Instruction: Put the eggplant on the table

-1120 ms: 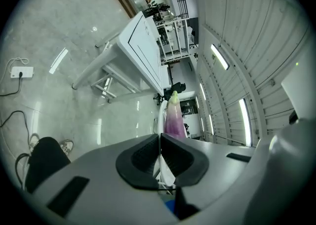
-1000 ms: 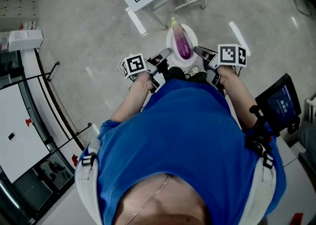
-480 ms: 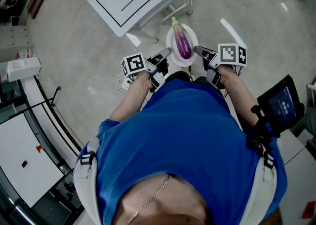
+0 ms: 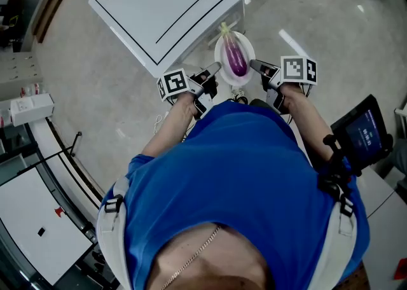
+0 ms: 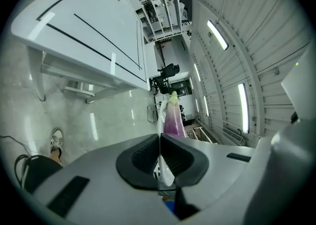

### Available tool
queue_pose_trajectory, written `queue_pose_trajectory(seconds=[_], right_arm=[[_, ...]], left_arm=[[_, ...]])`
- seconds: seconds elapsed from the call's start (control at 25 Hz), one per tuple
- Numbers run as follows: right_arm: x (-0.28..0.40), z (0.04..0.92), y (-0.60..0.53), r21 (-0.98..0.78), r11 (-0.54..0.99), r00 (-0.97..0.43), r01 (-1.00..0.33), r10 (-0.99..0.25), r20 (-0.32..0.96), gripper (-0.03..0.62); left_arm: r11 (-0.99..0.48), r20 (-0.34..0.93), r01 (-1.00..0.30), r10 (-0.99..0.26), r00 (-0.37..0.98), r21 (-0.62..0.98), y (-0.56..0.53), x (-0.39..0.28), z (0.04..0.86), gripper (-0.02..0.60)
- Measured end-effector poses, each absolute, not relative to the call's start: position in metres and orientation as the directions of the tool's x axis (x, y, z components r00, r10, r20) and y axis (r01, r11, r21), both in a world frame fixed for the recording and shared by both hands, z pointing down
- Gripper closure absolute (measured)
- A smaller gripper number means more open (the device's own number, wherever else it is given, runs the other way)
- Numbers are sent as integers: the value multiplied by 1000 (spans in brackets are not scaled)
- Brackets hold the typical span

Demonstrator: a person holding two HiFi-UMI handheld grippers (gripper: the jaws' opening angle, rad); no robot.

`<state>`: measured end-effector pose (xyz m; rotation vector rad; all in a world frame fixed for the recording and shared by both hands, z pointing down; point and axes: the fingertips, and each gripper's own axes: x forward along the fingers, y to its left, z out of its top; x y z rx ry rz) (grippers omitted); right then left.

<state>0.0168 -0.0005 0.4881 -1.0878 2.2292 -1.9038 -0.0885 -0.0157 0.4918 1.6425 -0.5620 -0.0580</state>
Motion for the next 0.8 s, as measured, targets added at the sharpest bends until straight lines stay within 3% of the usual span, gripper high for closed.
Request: queue_pose_trajectory(seconds=[0.44, 0.8], right_arm=[[19, 491, -3, -874, 12, -761, -487, -496, 418, 577], [13, 484, -14, -873, 64, -811, -483, -408, 419, 577]], left_arm=[[-36, 283, -324, -401, 872, 945, -18, -87, 494, 558], [7, 283, -323, -499, 819, 947, -16, -94, 489, 558]])
